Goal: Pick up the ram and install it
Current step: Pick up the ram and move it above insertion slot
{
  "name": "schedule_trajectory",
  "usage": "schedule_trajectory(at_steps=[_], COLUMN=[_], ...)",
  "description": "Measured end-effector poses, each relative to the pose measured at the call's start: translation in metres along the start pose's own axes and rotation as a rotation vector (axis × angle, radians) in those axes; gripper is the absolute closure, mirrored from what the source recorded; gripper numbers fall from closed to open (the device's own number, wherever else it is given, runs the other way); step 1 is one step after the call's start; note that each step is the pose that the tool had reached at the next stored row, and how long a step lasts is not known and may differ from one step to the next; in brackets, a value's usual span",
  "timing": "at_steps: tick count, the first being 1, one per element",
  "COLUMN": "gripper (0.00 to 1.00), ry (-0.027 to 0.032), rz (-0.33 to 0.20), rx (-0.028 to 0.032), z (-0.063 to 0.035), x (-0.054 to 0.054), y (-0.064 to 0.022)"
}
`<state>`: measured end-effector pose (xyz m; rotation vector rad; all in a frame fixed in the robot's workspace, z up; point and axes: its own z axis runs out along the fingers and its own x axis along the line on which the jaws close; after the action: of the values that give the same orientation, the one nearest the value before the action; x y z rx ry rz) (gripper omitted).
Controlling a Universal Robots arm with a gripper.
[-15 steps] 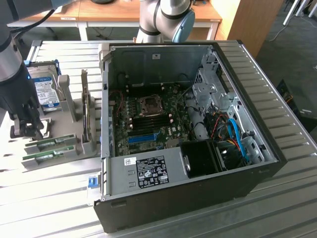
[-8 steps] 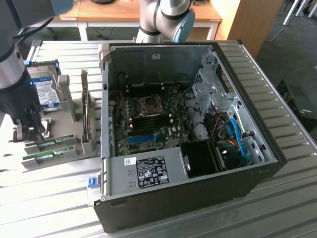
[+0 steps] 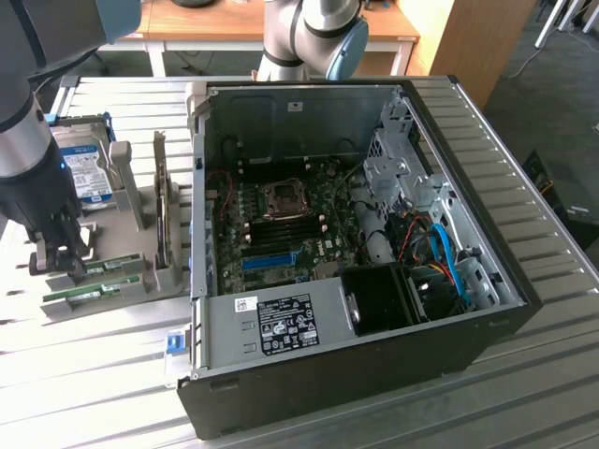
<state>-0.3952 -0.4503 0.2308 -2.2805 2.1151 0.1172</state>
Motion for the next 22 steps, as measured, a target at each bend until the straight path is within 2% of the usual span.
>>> schedule_trajectory(at_steps=[5,12,18,22], gripper=[0.69,0.69,0.69,0.69], ry=[-0.0003,-0.0002,-0.0002,-0.0002], rz=[0.0,0.0,0.0,0.0], rx=[0.0004,0.0002,0.0003,0.0002], z=[0.0001,-0.0008,-0.0008,-0.001], x=[0.002,0.014,0.014,0.015], y=[0.0001,0.001,0.0009,-0.005])
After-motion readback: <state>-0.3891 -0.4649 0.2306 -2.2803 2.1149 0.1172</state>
